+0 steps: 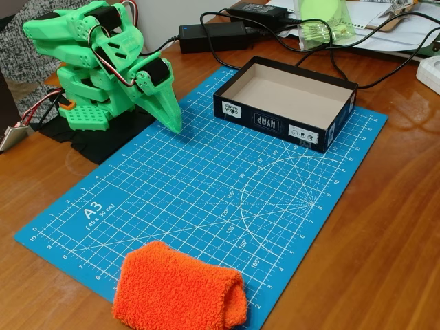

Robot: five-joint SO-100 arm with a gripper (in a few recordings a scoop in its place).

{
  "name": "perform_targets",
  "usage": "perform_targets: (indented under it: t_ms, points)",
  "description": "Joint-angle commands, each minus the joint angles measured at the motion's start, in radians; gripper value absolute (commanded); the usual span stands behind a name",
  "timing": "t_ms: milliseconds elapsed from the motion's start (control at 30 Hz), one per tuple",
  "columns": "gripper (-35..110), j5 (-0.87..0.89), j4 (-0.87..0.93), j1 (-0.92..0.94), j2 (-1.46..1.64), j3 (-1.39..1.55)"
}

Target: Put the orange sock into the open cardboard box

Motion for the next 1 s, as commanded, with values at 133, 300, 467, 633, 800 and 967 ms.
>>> perform_targets:
  t_ms: [133,300,467,633,800,967]
  points:
    - [0,0.032,0.000,0.029,0.018,-0.020]
    - [0,0.034,0.000,0.029,0.018,-0.020]
    - [0,0.034,0.000,0.031,0.018,-0.020]
    - [0,0.034,0.000,0.031,0.018,-0.020]
    - [0,0.035,0.000,0.034,0.018,-0.020]
    - [0,0.046,-0.002,0.040,0.015,-0.020]
